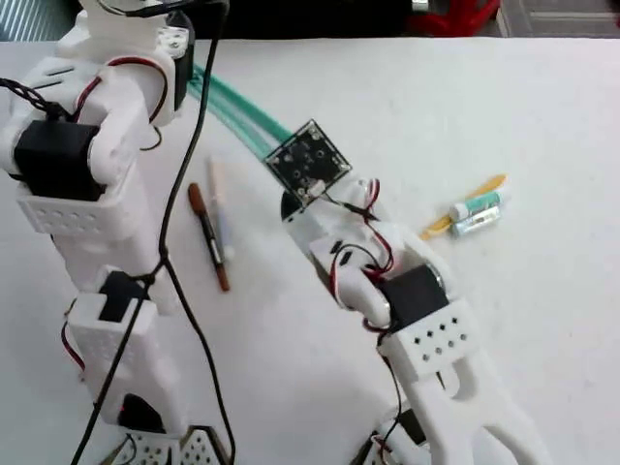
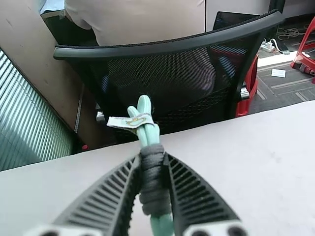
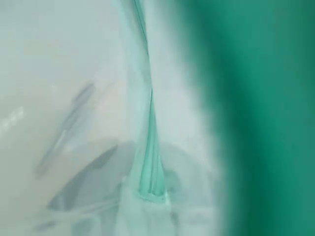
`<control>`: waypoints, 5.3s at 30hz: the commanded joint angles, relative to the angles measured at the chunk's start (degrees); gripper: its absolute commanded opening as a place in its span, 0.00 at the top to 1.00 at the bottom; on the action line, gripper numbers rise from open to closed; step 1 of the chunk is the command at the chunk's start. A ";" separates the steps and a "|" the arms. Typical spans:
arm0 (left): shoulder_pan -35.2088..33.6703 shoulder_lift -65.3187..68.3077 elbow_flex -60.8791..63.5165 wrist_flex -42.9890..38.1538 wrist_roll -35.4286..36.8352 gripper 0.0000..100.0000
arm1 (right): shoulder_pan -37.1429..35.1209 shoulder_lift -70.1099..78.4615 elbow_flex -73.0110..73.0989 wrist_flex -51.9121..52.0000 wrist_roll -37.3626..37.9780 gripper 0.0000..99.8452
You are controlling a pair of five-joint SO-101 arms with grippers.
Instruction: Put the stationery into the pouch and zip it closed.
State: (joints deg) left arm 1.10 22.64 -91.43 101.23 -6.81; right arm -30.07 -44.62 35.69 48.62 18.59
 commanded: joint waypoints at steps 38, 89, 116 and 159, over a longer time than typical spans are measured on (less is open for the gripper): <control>3.91 4.62 6.33 0.79 -0.62 0.97 | 2.24 -26.24 -0.88 6.20 -9.32 0.87; 6.29 2.15 -3.08 0.70 -4.66 0.82 | 2.42 -24.84 1.93 2.33 -6.07 0.98; -6.02 -19.56 -2.37 1.14 -2.11 0.82 | 9.71 -24.40 11.52 -18.15 -4.92 0.98; -7.34 -19.56 115.87 -60.84 16.88 0.82 | 12.18 -53.41 55.74 -28.26 -8.44 0.98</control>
State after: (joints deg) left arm -5.49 -2.51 31.91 41.63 9.36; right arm -17.58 -98.68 91.08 20.31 10.86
